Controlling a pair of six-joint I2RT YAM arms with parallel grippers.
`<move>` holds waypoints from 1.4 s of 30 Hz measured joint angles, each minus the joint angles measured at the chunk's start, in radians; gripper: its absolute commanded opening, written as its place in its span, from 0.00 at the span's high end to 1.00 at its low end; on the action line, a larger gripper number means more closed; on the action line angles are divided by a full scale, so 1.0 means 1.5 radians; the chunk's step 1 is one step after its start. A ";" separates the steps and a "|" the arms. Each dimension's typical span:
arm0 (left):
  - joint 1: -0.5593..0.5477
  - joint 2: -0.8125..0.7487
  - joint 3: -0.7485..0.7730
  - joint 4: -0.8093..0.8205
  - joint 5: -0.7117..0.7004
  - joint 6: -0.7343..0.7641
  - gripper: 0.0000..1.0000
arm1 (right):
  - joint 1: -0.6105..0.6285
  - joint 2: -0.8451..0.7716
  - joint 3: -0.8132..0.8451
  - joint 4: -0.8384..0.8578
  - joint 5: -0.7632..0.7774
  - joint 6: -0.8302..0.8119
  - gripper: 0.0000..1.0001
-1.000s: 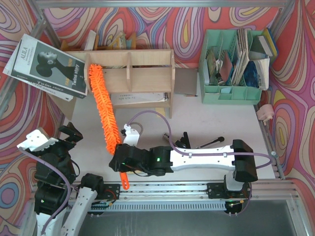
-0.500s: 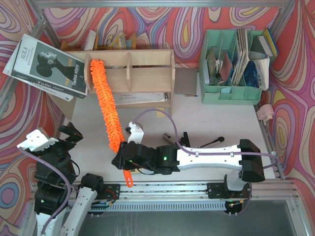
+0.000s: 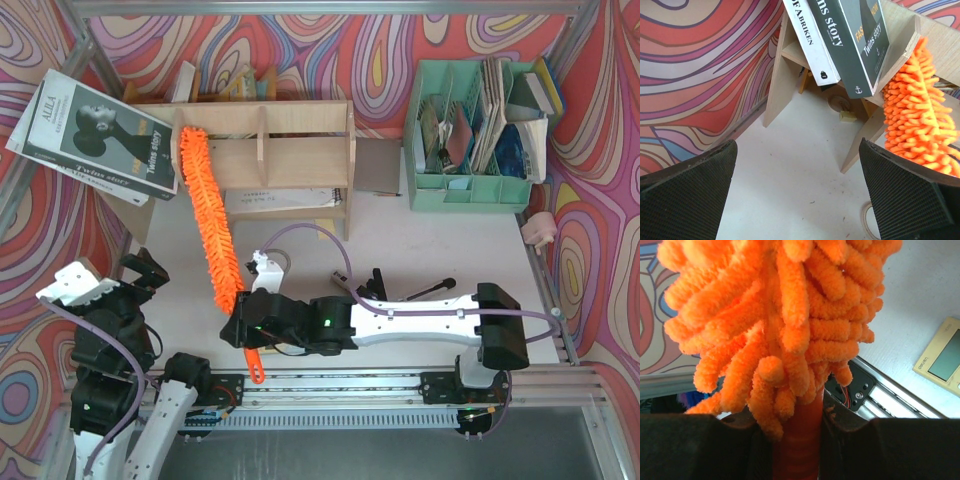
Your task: Dust the bookshelf with a duster
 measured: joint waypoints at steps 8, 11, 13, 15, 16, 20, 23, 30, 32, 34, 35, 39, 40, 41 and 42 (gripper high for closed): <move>0.000 0.001 0.000 0.000 0.000 0.000 0.01 | 0.001 0.001 -0.006 -0.042 0.036 0.037 1.00; 0.000 0.001 0.000 0.000 0.000 0.000 0.01 | 0.004 -0.041 -0.044 -0.060 0.071 0.066 1.00; 0.000 0.001 0.000 0.000 0.000 0.000 0.02 | 0.005 -0.073 -0.068 -0.070 0.095 0.090 1.00; 0.000 0.001 0.000 0.000 0.000 0.000 0.02 | 0.004 -0.101 -0.084 -0.084 0.121 0.115 1.00; 0.000 0.001 0.000 0.000 0.000 0.000 0.02 | 0.004 -0.113 -0.089 -0.091 0.126 0.122 1.00; 0.000 0.001 0.000 0.000 0.000 0.000 0.02 | 0.005 -0.120 -0.087 -0.094 0.126 0.107 1.00; 0.000 0.001 0.000 0.000 0.000 0.000 0.02 | 0.004 -0.106 -0.065 -0.089 0.114 0.065 1.00; 0.000 0.001 0.000 0.000 0.000 0.000 0.01 | 0.014 -0.104 -0.046 -0.016 0.111 -0.024 1.00; 0.000 0.001 0.000 0.000 0.000 0.000 0.01 | 0.019 -0.111 -0.048 -0.010 0.121 -0.034 1.00; 0.000 0.001 0.000 0.000 0.000 0.000 0.01 | 0.023 -0.131 -0.063 -0.003 0.134 -0.040 1.00; 0.000 0.002 0.000 0.000 0.000 0.000 0.02 | 0.023 -0.147 -0.073 -0.003 0.142 -0.042 1.00; 0.000 0.008 0.001 0.000 -0.001 0.000 0.01 | 0.022 -0.210 -0.109 -0.004 0.176 -0.042 1.00; 0.000 0.011 0.001 -0.001 -0.001 0.000 0.01 | 0.021 -0.223 -0.115 -0.003 0.185 -0.042 1.00; 0.000 0.014 0.001 -0.001 0.000 0.000 0.02 | 0.021 -0.233 -0.120 -0.004 0.193 -0.042 1.00; 0.000 0.016 0.002 -0.001 0.000 0.000 0.02 | 0.021 -0.241 -0.125 -0.003 0.199 -0.043 1.00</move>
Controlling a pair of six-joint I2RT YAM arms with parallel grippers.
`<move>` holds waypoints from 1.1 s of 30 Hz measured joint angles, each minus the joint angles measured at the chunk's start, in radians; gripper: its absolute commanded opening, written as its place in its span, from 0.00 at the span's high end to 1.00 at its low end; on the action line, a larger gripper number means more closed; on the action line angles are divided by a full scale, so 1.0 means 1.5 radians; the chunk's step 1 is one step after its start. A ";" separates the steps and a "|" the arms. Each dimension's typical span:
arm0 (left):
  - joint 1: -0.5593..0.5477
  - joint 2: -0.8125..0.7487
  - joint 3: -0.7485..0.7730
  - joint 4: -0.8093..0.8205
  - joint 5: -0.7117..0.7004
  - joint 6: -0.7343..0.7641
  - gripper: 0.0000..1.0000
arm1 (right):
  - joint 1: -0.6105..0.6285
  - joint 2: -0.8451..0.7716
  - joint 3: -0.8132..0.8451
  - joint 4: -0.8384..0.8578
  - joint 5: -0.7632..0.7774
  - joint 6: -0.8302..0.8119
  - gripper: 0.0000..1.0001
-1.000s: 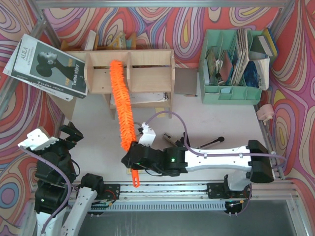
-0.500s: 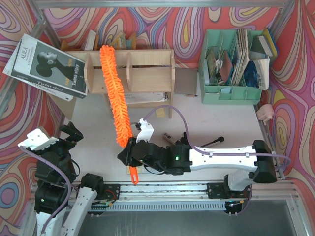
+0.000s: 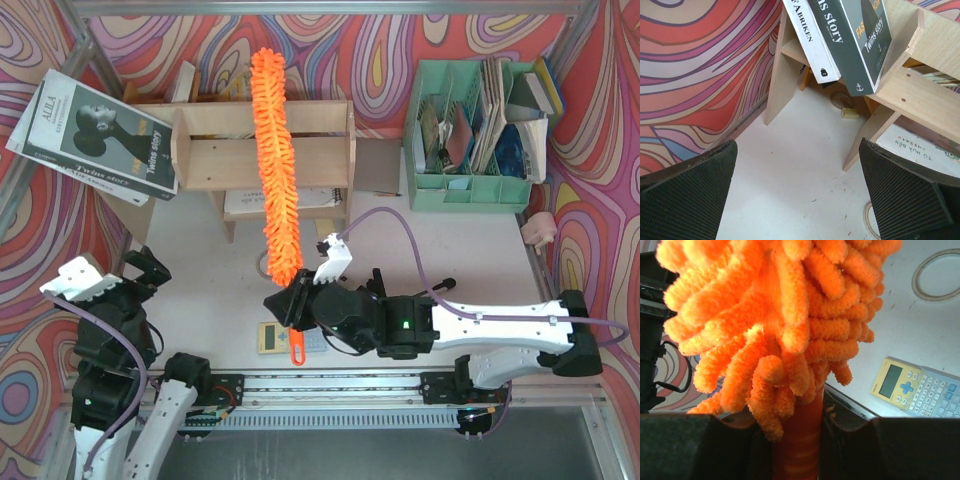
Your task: Dust the bookshelf with a duster
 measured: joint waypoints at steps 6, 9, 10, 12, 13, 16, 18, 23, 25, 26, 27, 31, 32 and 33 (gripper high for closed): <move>0.000 0.001 0.001 -0.001 -0.001 0.000 0.02 | 0.000 -0.020 -0.047 -0.006 0.020 0.002 1.00; 0.000 0.001 0.002 -0.002 -0.003 0.000 0.02 | 0.000 -0.019 -0.066 -0.028 0.023 0.013 1.00; 0.000 0.001 0.002 -0.002 -0.003 0.000 0.02 | -0.002 -0.017 -0.068 -0.038 0.023 0.020 1.00; 0.000 0.001 0.002 -0.003 -0.003 0.000 0.01 | -0.006 -0.010 -0.068 -0.051 0.020 0.031 1.00; 0.000 0.001 0.002 -0.003 -0.003 0.000 0.01 | -0.010 -0.005 -0.068 -0.052 0.017 0.036 1.00; 0.000 0.001 0.002 -0.003 -0.003 0.000 0.02 | -0.032 0.006 -0.074 -0.050 -0.008 0.050 1.00; 0.000 0.001 0.002 -0.003 -0.003 0.000 0.02 | -0.051 0.013 -0.082 -0.049 -0.033 0.056 1.00; 0.000 0.001 0.002 -0.003 -0.004 0.000 0.02 | -0.070 0.039 -0.085 -0.045 -0.080 0.056 1.00; 0.000 0.001 0.002 -0.003 -0.004 0.000 0.02 | -0.071 0.046 -0.085 -0.045 -0.087 0.056 1.00; 0.000 0.001 0.002 -0.003 -0.004 0.000 0.02 | -0.071 0.047 -0.085 -0.045 -0.089 0.056 1.00; 0.000 0.001 0.003 -0.003 -0.005 0.000 0.02 | -0.071 0.048 -0.085 -0.045 -0.091 0.056 1.00; 0.000 0.001 0.003 -0.003 -0.005 0.000 0.02 | -0.071 0.047 -0.084 -0.049 -0.087 0.066 1.00; 0.000 0.001 0.003 -0.003 -0.005 0.000 0.02 | -0.071 0.045 -0.085 -0.051 -0.085 0.068 1.00; 0.000 0.001 0.003 -0.003 -0.006 0.000 0.01 | -0.071 0.040 -0.087 -0.051 -0.083 0.071 1.00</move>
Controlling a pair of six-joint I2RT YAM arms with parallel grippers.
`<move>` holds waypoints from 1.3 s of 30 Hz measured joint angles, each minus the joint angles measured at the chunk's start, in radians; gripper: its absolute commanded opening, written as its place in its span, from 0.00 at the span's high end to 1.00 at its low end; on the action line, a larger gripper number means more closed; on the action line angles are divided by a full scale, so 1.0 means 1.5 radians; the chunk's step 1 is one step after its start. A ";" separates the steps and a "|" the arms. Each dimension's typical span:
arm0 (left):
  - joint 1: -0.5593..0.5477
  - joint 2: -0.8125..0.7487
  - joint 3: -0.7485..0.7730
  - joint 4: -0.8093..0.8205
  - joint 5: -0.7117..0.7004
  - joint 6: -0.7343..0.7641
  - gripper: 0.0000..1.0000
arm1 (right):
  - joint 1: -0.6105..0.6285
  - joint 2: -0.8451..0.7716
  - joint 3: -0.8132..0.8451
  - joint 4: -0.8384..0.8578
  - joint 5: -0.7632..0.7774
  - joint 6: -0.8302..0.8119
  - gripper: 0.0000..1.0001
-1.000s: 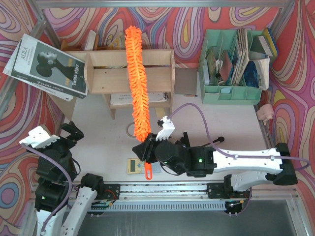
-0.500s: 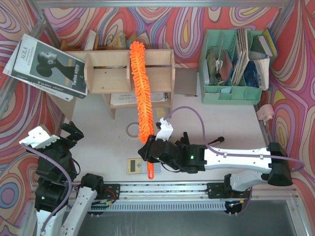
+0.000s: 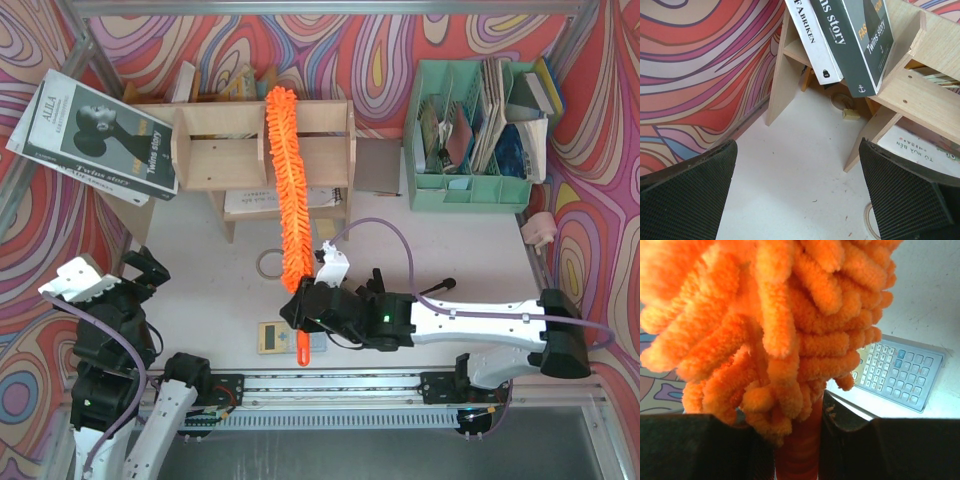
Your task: Dust the bookshelf with a duster
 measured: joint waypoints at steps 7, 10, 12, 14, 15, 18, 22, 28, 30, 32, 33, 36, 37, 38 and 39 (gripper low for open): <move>0.000 0.000 0.000 0.000 0.000 0.000 0.02 | 0.022 -0.029 -0.001 -0.001 0.017 -0.002 1.00; 0.000 0.000 0.000 0.000 0.000 0.000 0.02 | 0.038 -0.027 0.010 -0.002 0.021 0.006 1.00; 0.000 0.000 0.000 0.000 0.000 0.000 0.02 | 0.047 -0.025 0.016 -0.003 0.020 0.010 1.00; 0.000 0.000 0.000 0.000 0.000 0.000 0.02 | 0.054 -0.020 0.021 -0.004 0.020 0.013 1.00; 0.000 0.000 0.000 0.000 0.000 0.000 0.01 | 0.056 -0.017 0.025 -0.006 0.020 0.017 1.00; 0.000 0.000 0.000 0.000 0.000 0.000 0.02 | 0.062 -0.005 0.036 -0.007 0.020 0.026 1.00; 0.000 0.000 0.000 0.000 -0.002 0.000 0.01 | 0.063 0.007 0.040 -0.011 0.021 0.043 1.00; 0.000 0.000 0.001 0.000 -0.003 0.000 0.01 | 0.066 -0.007 0.035 -0.059 0.052 0.096 1.00; 0.000 0.000 0.001 0.000 -0.003 0.000 0.02 | 0.069 -0.027 0.025 -0.080 0.067 0.119 1.00; 0.000 0.000 0.001 0.000 -0.003 0.000 0.02 | 0.070 -0.047 0.017 -0.099 0.080 0.140 1.00; 0.000 0.000 0.000 0.000 -0.003 0.000 0.02 | 0.071 -0.056 0.013 -0.106 0.085 0.148 1.00; 0.000 0.000 0.001 0.000 -0.003 0.000 0.02 | 0.072 -0.069 0.007 -0.113 0.087 0.155 1.00; 0.000 0.000 0.001 0.000 -0.003 0.000 0.02 | 0.072 -0.067 0.007 -0.110 0.085 0.152 1.00; 0.000 0.000 0.001 0.000 -0.003 0.000 0.02 | 0.072 -0.063 0.008 -0.105 0.083 0.145 1.00; 0.000 0.000 0.001 0.000 -0.003 0.000 0.02 | 0.072 -0.057 0.009 -0.101 0.080 0.139 1.00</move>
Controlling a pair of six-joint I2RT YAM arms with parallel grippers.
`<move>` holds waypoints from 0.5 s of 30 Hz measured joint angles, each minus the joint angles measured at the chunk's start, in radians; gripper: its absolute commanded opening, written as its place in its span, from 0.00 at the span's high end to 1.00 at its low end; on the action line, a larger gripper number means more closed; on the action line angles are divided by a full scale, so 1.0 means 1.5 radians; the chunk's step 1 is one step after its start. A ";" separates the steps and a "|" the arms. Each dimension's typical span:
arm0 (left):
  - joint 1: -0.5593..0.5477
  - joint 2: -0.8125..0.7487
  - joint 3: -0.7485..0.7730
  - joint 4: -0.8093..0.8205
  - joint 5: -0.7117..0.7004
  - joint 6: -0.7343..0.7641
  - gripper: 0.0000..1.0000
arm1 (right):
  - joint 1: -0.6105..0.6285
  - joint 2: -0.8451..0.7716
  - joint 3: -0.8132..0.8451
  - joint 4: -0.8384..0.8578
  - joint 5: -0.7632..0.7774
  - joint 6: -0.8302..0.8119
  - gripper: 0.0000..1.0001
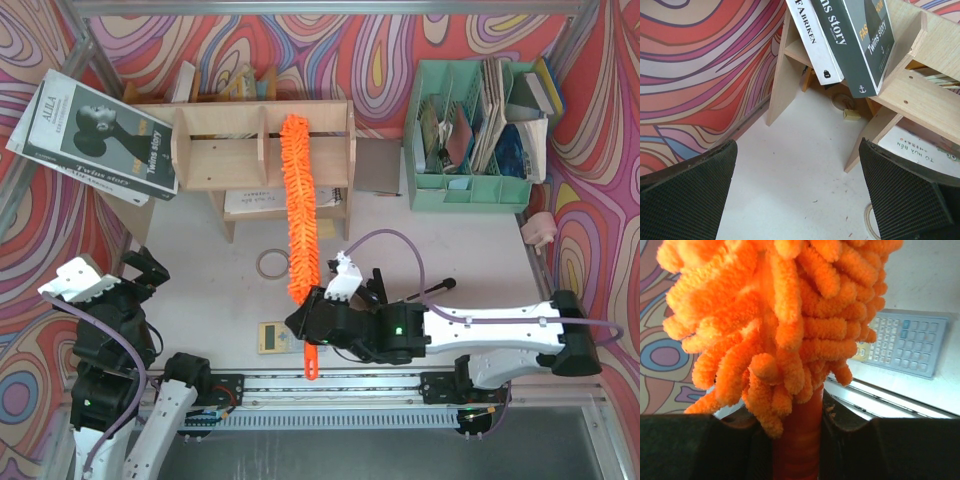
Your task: Dust the bookshelf with a duster
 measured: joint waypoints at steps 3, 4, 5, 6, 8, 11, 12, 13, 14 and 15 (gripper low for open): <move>0.000 0.000 0.000 0.000 0.000 0.000 0.01 | -0.001 0.039 0.022 0.021 -0.020 -0.034 1.00; 0.000 0.000 0.000 0.000 0.000 0.000 0.02 | -0.001 0.055 0.033 0.031 -0.029 -0.045 1.00; 0.000 0.000 0.000 0.000 0.000 0.000 0.01 | -0.001 0.071 0.043 0.039 -0.037 -0.055 1.00; 0.000 0.000 0.000 0.000 0.000 0.000 0.01 | 0.000 0.086 0.055 0.045 -0.044 -0.064 1.00; 0.000 0.000 0.000 0.000 0.000 0.000 0.02 | 0.002 0.106 0.072 0.050 -0.049 -0.075 1.00; 0.000 0.000 0.000 0.000 0.000 0.000 0.01 | 0.005 0.102 0.073 0.049 -0.042 -0.074 1.00; 0.000 0.000 0.000 0.000 0.000 0.000 0.02 | 0.005 0.097 0.071 0.048 -0.036 -0.069 1.00; 0.000 0.000 0.000 0.000 0.000 0.000 0.02 | 0.006 0.088 0.066 0.046 -0.028 -0.061 1.00; 0.000 0.000 0.000 0.000 0.000 0.000 0.02 | 0.007 0.076 0.058 0.039 -0.019 -0.051 1.00; 0.000 0.000 0.000 0.000 0.000 0.000 0.02 | 0.008 0.062 0.050 0.029 -0.009 -0.040 1.00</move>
